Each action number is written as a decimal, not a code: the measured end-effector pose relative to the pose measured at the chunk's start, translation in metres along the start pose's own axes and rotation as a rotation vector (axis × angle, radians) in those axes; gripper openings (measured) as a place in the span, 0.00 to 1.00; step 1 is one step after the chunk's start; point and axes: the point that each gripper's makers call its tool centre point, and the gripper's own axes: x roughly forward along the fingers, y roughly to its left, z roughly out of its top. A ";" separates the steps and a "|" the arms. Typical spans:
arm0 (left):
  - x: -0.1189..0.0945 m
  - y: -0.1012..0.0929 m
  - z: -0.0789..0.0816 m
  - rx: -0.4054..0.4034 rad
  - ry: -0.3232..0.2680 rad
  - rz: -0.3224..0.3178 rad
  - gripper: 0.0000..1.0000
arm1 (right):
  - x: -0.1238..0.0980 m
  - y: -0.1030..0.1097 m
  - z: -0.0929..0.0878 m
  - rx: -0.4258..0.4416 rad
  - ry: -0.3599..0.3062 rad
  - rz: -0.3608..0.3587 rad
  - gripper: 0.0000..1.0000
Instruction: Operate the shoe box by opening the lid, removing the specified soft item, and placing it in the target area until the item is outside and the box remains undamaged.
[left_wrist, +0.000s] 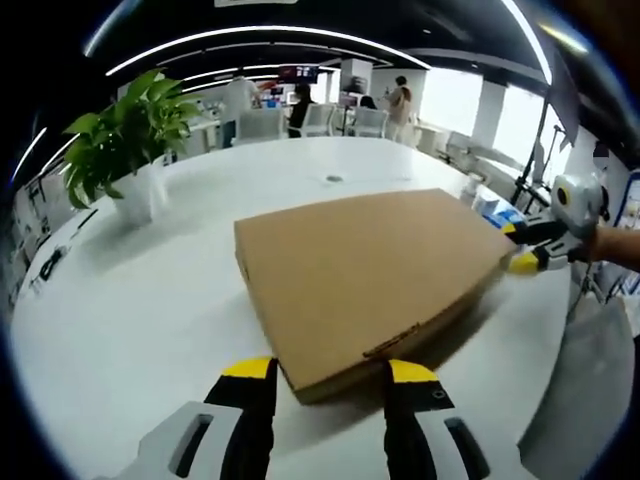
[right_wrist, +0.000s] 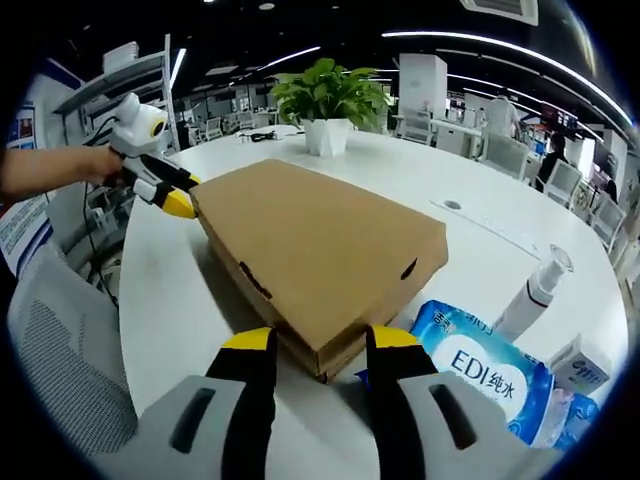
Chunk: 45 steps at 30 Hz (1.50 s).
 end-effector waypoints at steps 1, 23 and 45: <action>0.001 0.002 0.001 -0.001 0.000 0.001 0.42 | 0.000 -0.001 0.001 -0.001 0.001 0.000 0.33; 0.010 0.012 0.007 -0.003 -0.001 0.011 0.43 | 0.006 -0.011 0.004 -0.006 0.012 -0.019 0.33; -0.036 -0.017 0.014 -0.006 -0.119 0.054 0.59 | -0.074 -0.050 0.003 0.021 -0.066 -0.200 0.52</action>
